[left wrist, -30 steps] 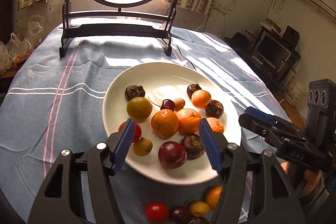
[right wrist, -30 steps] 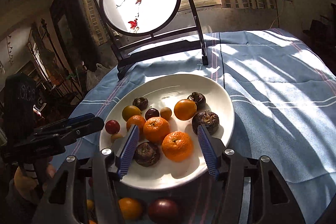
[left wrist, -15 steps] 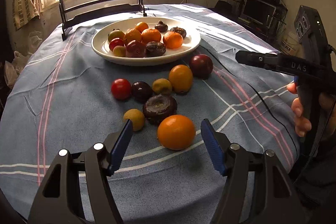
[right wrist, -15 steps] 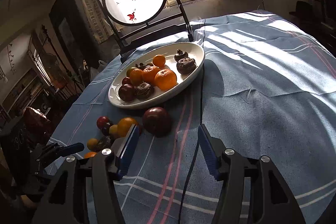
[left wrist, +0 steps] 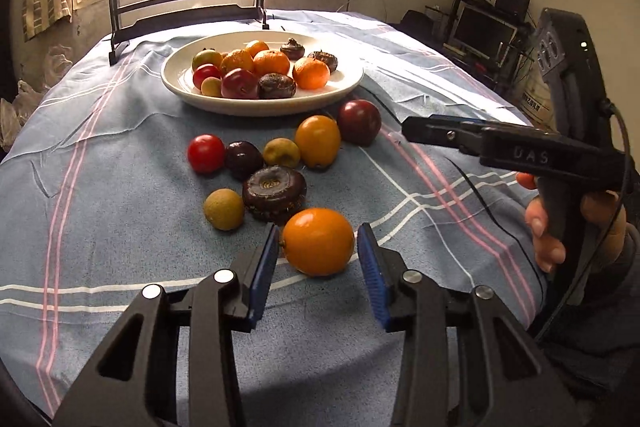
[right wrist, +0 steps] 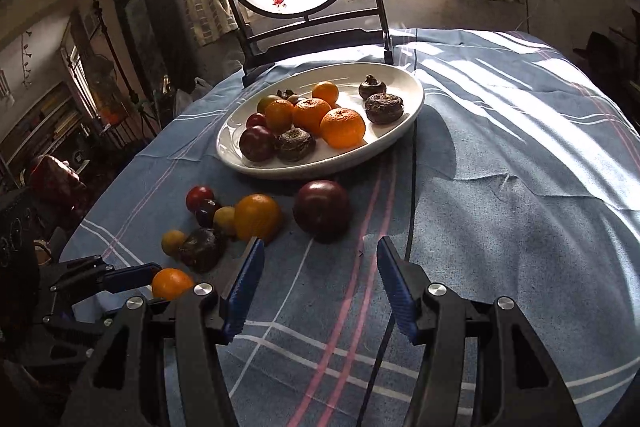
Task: Organize fruits
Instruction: 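Grasp an orange with the left tool while the right tool grasps a dark red plum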
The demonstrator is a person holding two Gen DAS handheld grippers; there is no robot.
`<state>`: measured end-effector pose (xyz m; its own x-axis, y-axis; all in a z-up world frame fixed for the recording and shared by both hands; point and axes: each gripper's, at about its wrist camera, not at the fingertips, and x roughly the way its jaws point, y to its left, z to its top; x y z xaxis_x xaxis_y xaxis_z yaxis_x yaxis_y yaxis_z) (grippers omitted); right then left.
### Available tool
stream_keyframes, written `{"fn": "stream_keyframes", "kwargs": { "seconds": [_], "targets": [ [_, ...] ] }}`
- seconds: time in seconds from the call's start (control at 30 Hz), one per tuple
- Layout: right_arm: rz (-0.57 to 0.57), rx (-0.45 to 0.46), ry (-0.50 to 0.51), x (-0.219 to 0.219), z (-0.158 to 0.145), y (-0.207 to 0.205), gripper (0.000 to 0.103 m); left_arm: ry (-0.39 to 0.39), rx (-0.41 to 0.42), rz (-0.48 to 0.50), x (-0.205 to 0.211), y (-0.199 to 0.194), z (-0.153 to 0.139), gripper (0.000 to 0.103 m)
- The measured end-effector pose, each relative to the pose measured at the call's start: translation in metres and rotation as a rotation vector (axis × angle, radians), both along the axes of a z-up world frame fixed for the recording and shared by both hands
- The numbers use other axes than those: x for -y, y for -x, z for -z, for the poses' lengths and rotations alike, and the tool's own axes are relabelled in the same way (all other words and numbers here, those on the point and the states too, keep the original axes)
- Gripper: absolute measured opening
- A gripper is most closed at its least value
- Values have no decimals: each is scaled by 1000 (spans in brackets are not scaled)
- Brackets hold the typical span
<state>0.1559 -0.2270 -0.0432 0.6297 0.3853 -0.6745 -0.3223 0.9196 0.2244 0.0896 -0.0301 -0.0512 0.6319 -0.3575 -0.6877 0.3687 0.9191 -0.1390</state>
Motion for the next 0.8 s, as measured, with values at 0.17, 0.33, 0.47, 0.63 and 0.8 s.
{"fn": "stream_keyframes", "kwargs": {
  "seconds": [0.17,0.33,0.47,0.63,0.8],
  "targets": [
    [16,4,170,-27,-5,-26,52,26,-11,-13,-10,-6,-1,41],
    [32,-47,121,-23,-4,-47,49,16,-19,42,1,-1,0,39],
    [33,-57,91,-18,2,-43,49,9,-29,40,5,-5,6,40],
    [42,-79,48,-9,8,-39,49,31,-68,29,8,-16,17,40],
    [29,-73,44,-5,6,-33,49,71,-26,10,1,-9,7,39]
  ]
}}
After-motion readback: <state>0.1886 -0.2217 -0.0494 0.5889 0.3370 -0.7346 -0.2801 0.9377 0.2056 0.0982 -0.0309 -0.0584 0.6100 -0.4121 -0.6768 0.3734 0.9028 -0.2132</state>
